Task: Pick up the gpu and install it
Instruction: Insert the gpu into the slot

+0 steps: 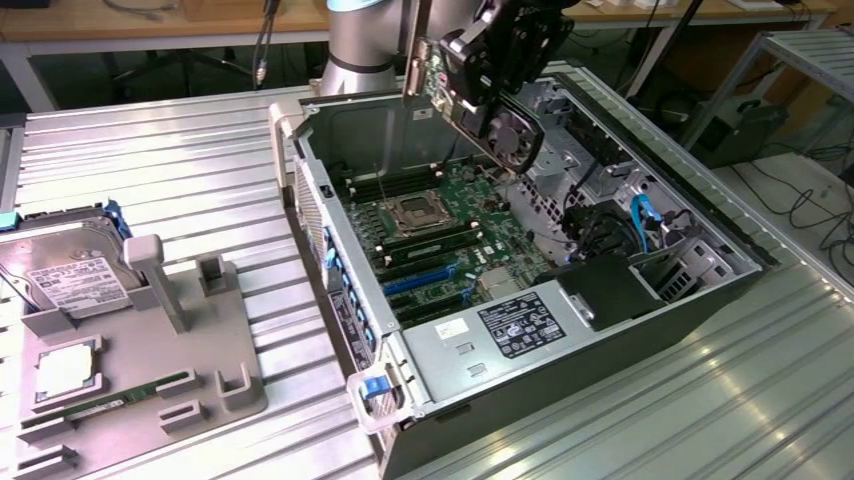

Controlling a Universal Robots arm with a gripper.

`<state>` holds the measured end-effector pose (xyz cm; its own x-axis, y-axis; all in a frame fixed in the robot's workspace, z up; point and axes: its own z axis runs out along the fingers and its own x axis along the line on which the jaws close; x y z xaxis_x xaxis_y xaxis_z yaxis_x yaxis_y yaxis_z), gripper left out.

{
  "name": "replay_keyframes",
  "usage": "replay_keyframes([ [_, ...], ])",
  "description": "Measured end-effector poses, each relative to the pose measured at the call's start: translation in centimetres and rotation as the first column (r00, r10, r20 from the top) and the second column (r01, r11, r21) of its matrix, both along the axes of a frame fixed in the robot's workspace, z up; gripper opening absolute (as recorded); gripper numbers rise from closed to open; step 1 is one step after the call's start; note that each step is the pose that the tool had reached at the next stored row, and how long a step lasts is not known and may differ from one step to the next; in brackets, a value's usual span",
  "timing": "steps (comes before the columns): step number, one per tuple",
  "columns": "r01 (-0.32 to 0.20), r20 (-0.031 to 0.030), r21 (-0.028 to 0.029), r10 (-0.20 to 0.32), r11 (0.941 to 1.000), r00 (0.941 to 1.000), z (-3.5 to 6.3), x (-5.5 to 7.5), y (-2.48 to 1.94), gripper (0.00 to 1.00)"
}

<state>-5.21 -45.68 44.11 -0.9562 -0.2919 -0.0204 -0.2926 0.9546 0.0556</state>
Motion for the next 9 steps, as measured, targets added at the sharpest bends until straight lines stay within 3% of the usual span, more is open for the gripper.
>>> replay_keyframes([
  [9,-0.060,0.0001,0.0038,0.060,0.9982,0.9982,0.00,0.00,0.00,0.28],
])
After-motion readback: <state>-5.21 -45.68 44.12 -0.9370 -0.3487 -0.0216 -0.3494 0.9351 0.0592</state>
